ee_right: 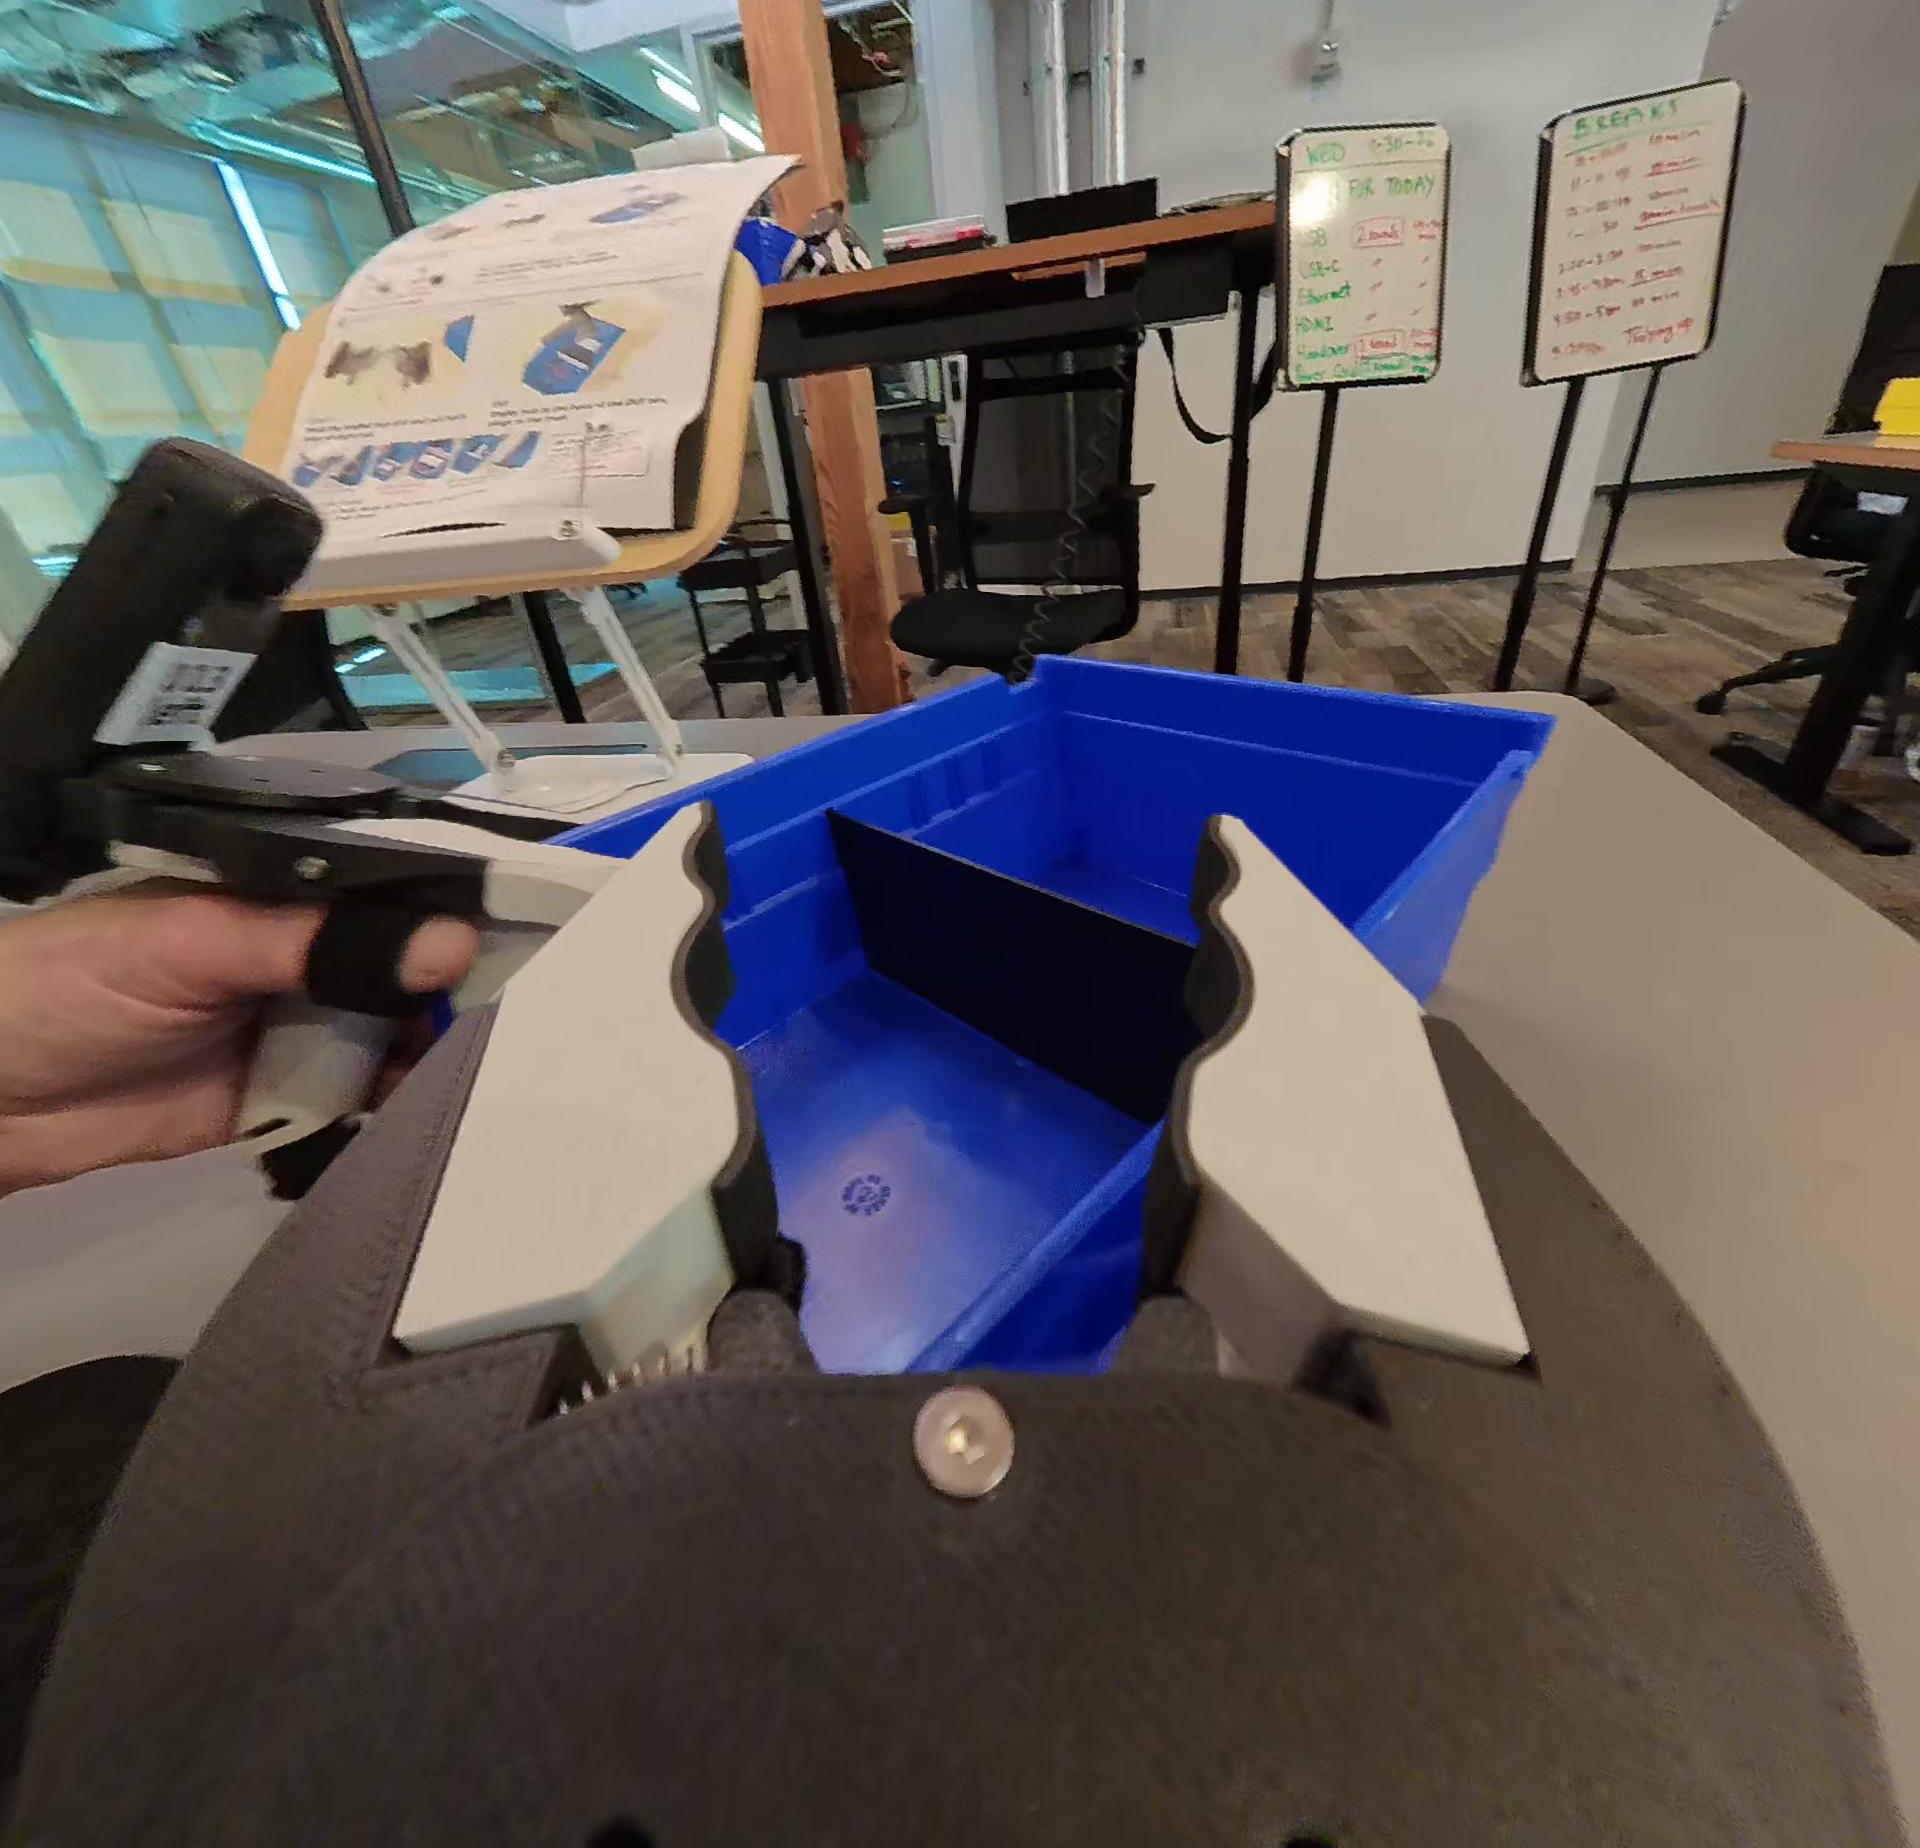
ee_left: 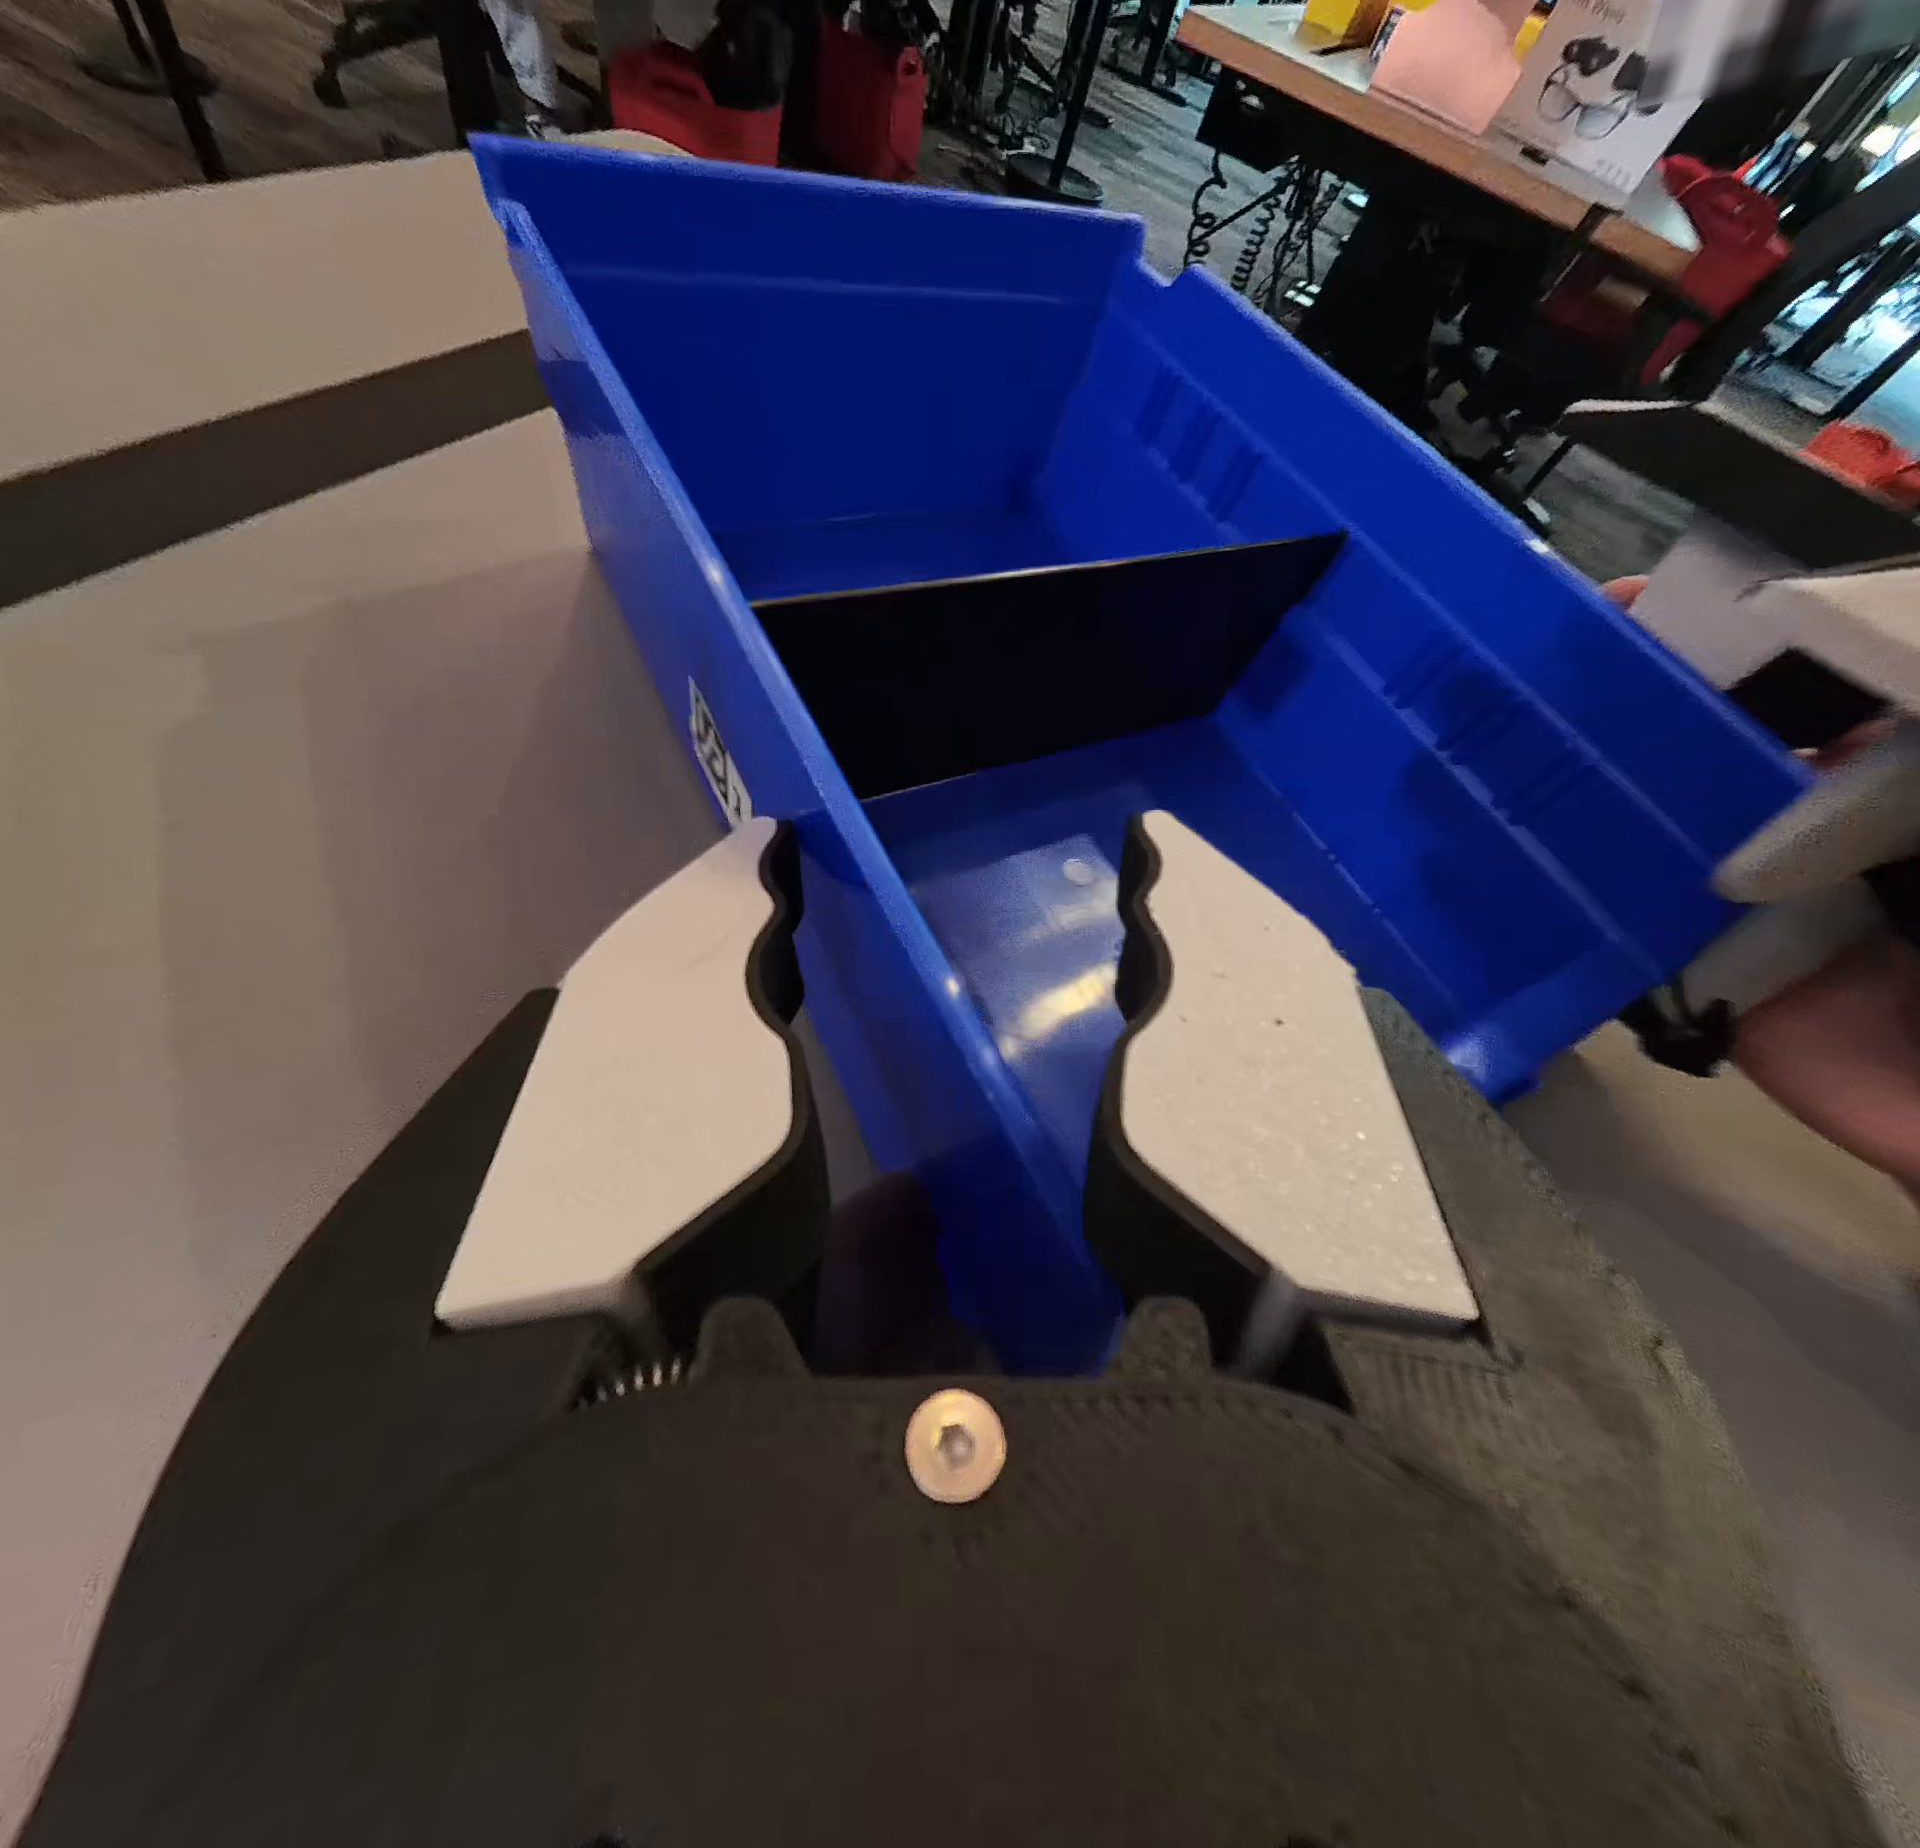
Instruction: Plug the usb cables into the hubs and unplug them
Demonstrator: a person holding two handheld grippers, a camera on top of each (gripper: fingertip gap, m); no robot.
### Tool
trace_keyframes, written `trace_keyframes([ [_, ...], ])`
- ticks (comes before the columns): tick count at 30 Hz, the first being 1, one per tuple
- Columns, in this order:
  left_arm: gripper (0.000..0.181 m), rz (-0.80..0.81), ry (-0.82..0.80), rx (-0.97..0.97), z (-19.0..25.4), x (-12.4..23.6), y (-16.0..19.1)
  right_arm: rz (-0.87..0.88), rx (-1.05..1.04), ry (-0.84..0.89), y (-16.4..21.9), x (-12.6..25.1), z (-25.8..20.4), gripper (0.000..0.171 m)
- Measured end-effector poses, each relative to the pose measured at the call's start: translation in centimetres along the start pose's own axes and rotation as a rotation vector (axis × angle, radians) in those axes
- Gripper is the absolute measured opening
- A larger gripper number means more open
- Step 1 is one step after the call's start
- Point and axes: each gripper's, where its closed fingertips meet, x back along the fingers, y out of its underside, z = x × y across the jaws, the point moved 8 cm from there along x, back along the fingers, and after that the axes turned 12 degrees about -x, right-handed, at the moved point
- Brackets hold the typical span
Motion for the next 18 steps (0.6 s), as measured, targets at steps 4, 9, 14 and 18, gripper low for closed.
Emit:
trace_keyframes([
  [4,0.077,0.022,0.047,0.078,1.3,-0.4,-0.4,-0.027,-0.028,0.047,-1.0,-0.9,2.4,0.078],
  [9,0.093,0.078,0.025,0.194,2.1,-2.1,-1.6,-0.088,-0.077,0.057,-2.2,-3.3,6.5,0.071],
  [14,0.1,0.12,-0.026,0.271,2.8,-4.1,-2.6,-0.168,-0.138,-0.006,-3.3,-6.1,11.0,0.066],
  [18,0.102,0.166,-0.054,0.324,3.2,-5.8,-3.3,-0.202,-0.206,-0.085,-3.9,-8.1,14.6,0.064],
])
